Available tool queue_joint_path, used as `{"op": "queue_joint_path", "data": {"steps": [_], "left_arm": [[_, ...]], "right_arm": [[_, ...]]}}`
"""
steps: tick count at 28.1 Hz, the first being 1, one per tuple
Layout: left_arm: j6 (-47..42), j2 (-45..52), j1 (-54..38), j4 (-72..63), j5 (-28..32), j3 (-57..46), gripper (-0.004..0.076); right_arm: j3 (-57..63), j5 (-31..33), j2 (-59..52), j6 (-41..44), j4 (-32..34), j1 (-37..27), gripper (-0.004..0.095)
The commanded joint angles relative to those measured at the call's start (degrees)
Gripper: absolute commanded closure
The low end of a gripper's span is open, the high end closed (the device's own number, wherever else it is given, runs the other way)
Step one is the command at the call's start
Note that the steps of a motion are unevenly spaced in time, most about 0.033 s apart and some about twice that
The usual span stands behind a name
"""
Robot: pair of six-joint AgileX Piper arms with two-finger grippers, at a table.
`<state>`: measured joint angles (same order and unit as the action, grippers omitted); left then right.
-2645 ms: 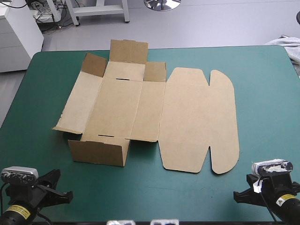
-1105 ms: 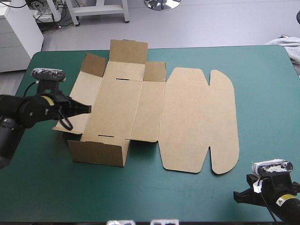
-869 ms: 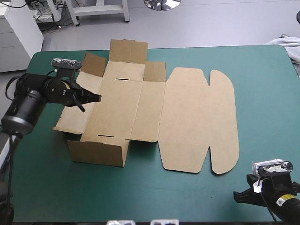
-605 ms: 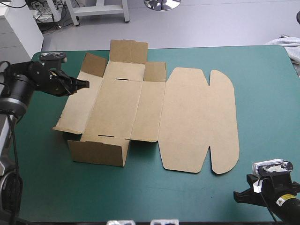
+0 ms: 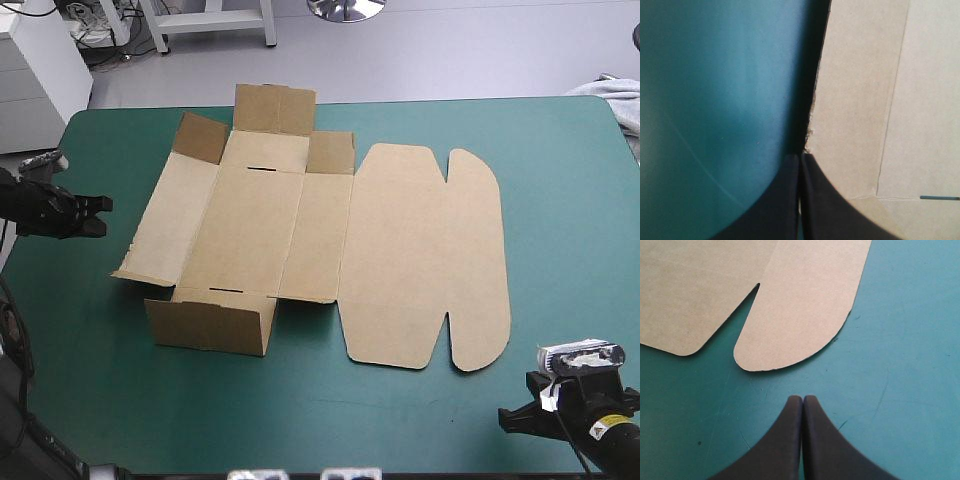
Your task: Fold the box
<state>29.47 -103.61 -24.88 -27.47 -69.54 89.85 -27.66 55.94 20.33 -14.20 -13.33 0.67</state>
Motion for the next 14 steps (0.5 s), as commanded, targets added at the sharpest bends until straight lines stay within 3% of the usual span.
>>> {"op": "queue_joint_path", "data": {"steps": [1,5,7,11,14], "left_arm": [[1.9,2.3,-0.1,-4.9,0.2,1.8,0.0731],[2.9,2.0,-0.1,-5.8,1.4,1.8,0.0639],[3.4,1.4,-0.1,-5.4,0.2,1.9,0.0527],[5.1,-0.1,0.1,-6.5,-0.3,1.9,0.0211],[5.1,-1.1,0.2,-8.4,1.2,1.9,0.0129]], "right_arm": [[-1.2,-2.7,0.7,0.2,-0.2,0.2,0.0927],[-1.2,-2.7,0.7,0.4,0.0,0.2,0.0927],[-1.2,-2.7,0.7,0.4,0.0,0.2,0.0927],[-1.2,-2.7,0.7,0.4,0.0,0.2,0.0925],[-1.2,-2.7,0.7,0.4,0.0,0.2,0.0925]]}}
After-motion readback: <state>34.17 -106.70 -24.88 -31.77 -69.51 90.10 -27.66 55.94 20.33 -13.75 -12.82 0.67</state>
